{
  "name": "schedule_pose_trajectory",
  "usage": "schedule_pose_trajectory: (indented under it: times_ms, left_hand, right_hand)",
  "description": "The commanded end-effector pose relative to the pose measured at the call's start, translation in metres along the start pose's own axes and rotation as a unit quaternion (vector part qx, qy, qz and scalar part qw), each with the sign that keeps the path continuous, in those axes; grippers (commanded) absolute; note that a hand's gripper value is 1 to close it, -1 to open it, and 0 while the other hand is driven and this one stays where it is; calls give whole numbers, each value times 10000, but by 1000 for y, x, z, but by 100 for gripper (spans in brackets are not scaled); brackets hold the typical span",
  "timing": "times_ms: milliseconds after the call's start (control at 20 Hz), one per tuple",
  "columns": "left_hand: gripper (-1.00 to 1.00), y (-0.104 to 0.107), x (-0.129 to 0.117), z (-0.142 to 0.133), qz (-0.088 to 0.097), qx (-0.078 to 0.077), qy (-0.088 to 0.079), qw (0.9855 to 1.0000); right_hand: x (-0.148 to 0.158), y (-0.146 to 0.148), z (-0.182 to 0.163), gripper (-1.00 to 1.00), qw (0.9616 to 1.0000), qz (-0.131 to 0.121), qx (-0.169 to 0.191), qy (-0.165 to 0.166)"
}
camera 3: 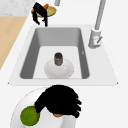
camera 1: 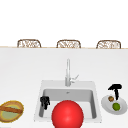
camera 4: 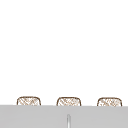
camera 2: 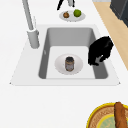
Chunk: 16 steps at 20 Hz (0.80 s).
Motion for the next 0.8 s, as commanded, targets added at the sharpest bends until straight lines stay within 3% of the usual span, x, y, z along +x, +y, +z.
schedule_pose_trajectory:
  times_ms: [0,250,750]
  left_hand:
    - [0,0,0,0,0,0,0,10000]
    - [0,0,0,0,0,0,0,10000]
    - [0,0,0,0,0,0,0,10000]
  right_hand:
    - [0,-2,10,-100,9999,90,39,-104]
    - [2,2,41,-100,9997,134,-55,-174]
    - [9,32,84,-100,9996,110,252,-68]
